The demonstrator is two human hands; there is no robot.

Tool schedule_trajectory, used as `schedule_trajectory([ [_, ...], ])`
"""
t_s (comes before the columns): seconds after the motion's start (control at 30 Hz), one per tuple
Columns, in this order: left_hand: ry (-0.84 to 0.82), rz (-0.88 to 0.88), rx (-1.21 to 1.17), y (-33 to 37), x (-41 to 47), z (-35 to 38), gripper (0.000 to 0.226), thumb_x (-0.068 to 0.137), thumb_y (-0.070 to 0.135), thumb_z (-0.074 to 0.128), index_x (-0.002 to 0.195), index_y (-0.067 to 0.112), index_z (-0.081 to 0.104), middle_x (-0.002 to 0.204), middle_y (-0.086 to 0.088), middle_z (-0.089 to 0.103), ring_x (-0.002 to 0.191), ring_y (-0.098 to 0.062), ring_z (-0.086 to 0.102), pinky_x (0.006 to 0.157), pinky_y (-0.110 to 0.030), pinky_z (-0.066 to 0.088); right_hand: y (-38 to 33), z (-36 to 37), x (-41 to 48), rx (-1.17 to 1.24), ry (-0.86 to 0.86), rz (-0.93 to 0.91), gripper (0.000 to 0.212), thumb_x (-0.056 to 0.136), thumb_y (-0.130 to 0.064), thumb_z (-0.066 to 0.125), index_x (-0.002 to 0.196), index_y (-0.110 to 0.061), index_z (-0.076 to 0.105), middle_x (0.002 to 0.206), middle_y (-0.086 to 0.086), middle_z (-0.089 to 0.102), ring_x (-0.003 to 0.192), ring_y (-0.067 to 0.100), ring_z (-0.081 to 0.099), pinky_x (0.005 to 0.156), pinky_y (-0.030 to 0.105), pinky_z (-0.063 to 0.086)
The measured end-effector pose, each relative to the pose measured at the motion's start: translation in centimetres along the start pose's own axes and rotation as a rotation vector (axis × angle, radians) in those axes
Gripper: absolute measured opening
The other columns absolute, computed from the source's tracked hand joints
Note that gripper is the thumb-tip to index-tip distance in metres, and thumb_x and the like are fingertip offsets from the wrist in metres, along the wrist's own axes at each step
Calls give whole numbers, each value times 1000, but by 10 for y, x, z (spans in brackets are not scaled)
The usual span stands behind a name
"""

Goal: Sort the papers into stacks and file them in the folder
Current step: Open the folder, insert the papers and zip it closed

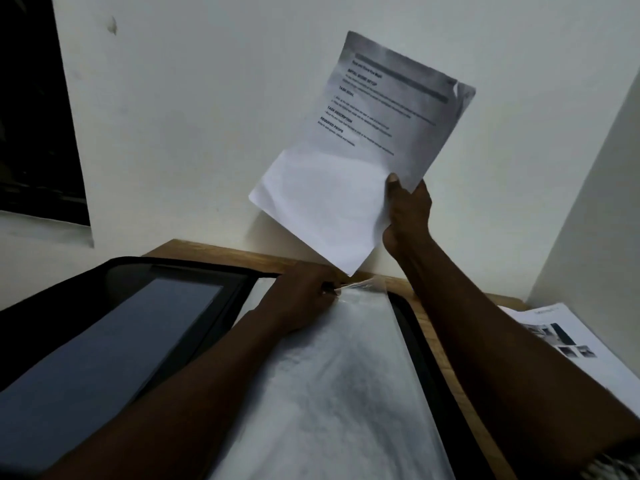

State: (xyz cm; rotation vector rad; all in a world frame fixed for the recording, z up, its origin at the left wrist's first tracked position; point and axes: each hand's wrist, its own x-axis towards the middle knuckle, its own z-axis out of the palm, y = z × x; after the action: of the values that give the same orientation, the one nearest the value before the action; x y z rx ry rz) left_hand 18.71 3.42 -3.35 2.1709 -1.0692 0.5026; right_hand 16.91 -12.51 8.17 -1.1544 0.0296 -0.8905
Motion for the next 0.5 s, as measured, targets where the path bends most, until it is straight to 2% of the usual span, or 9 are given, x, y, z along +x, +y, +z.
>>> schedule_trajectory([
  [0.07,23,-4,6,1,0,-1,26,71,26,60,92,23,75,92,3,74,89,-18,67,73,-37,53,11,1,1,-41,3,-12,34,96,-7,55,129,-11,51,102,-6,61,87,3,60,65,8,49],
  [0.17,23,-19,16,-2,0,0,28,74,34,62,96,24,77,92,2,76,90,-17,68,74,-31,51,24,-3,2,-97,-7,-32,31,96,-7,55,127,-11,53,106,-3,61,89,5,60,70,9,48],
  [0.27,12,-54,16,-8,2,0,23,76,38,63,87,23,75,84,4,74,82,-16,66,69,-29,47,36,-13,2,-128,-33,-30,28,96,-8,55,123,-15,54,107,-2,61,100,16,60,85,23,50],
  [0.37,22,-73,8,-12,3,-5,16,81,35,73,80,20,72,77,4,71,73,-12,63,66,-31,46,41,-25,5,-166,-32,10,35,96,-9,55,130,-10,53,110,0,61,103,19,59,96,32,49],
  [0.43,36,-91,11,-13,3,-8,14,81,31,77,76,20,71,73,5,70,68,-10,62,64,-30,45,41,-32,9,-168,-34,51,37,96,-9,56,132,-10,52,115,4,62,103,20,60,95,32,49],
  [0.5,50,-123,13,-15,4,-11,14,80,28,79,74,20,70,69,4,69,66,-10,61,63,-29,45,39,-39,13,-177,-34,90,36,96,-10,56,132,-11,53,113,3,64,96,15,61,86,26,50],
])
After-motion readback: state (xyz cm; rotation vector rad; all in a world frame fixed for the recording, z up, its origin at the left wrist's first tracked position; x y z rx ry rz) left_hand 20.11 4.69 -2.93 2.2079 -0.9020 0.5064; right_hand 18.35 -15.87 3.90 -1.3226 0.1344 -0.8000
